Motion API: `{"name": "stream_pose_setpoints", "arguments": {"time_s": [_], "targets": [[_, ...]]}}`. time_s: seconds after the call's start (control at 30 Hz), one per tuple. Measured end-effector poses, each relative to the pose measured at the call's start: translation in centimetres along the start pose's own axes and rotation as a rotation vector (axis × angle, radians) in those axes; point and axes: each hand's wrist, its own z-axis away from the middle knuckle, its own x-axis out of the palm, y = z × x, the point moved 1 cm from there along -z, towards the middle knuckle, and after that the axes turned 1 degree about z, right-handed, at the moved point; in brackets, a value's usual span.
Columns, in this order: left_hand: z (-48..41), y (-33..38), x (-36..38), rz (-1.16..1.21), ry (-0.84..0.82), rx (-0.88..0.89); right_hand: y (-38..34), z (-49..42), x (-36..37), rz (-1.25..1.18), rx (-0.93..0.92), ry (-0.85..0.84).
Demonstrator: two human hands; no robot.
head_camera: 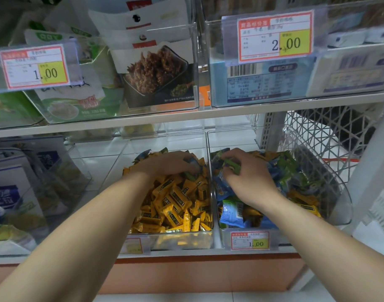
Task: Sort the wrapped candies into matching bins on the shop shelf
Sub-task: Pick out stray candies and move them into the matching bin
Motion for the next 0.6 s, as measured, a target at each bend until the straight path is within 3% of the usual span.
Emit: {"name": "stream_pose_setpoints", "arguments": {"time_s": [0.1,0.3,0.43,0.6], "targets": [[0.0,0.3,0.2,0.07,-0.02,-0.032,0.0,0.0,0.0,0.003,-0.005,-0.002],[1.9,-0.1,-0.3,-0.017,-0.042,-0.003,-0.4,-0.1,-0.3,-0.044,0.006,0.064],[3.4,-0.1,0.0,-0.114,0.059,0.09,-1.2,-0.2,-0.6,-0.035,-0.018,0.085],[4.6,0.4,0.8,-0.022,0.3,0.147,-1.9,0.0,-0.9,-0.134,-0.01,0.111]]}}
